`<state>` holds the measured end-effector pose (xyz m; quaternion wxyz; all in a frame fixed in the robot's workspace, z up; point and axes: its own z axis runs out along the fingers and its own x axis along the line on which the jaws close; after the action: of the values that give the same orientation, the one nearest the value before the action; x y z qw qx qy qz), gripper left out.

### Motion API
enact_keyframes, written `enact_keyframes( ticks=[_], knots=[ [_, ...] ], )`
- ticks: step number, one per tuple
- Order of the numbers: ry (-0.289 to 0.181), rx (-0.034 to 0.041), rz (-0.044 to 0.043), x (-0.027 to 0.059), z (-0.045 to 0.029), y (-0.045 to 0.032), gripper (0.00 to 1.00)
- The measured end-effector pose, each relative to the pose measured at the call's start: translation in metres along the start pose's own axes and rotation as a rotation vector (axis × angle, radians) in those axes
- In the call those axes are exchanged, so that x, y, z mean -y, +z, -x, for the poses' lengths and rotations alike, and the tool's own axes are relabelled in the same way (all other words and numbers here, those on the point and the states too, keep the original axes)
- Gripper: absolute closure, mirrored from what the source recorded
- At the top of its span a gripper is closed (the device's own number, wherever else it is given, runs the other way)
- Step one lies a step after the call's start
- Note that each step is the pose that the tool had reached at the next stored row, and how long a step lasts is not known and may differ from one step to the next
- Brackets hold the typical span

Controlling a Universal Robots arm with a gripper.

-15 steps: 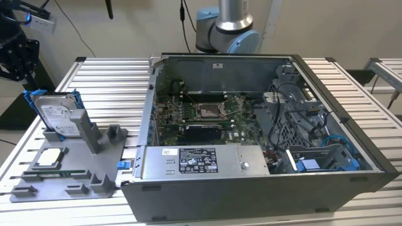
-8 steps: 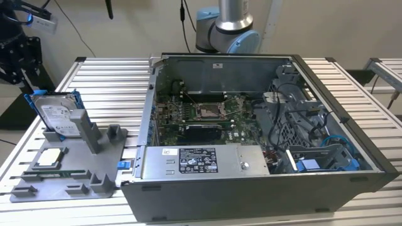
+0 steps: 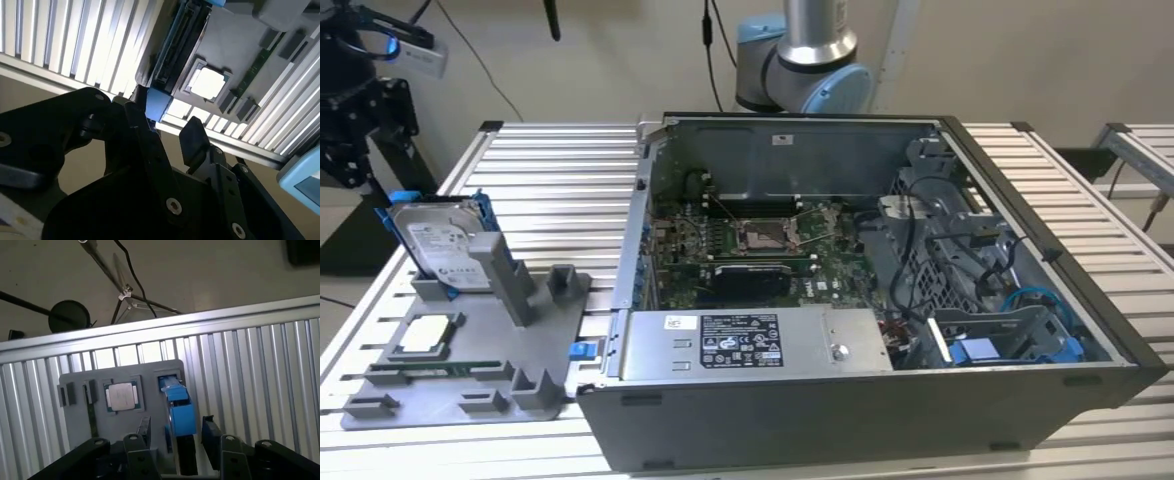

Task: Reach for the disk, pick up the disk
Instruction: 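Pick up the disk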

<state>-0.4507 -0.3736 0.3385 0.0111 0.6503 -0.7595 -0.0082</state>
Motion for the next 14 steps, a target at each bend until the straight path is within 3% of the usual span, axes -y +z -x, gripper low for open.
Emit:
enact_keyframes(
  ticks=[14],
  knots=[
    [-0.054, 0.0023, -0.0046, 0.0003, 0.0021, 0.0243, 0.00]
  ],
)
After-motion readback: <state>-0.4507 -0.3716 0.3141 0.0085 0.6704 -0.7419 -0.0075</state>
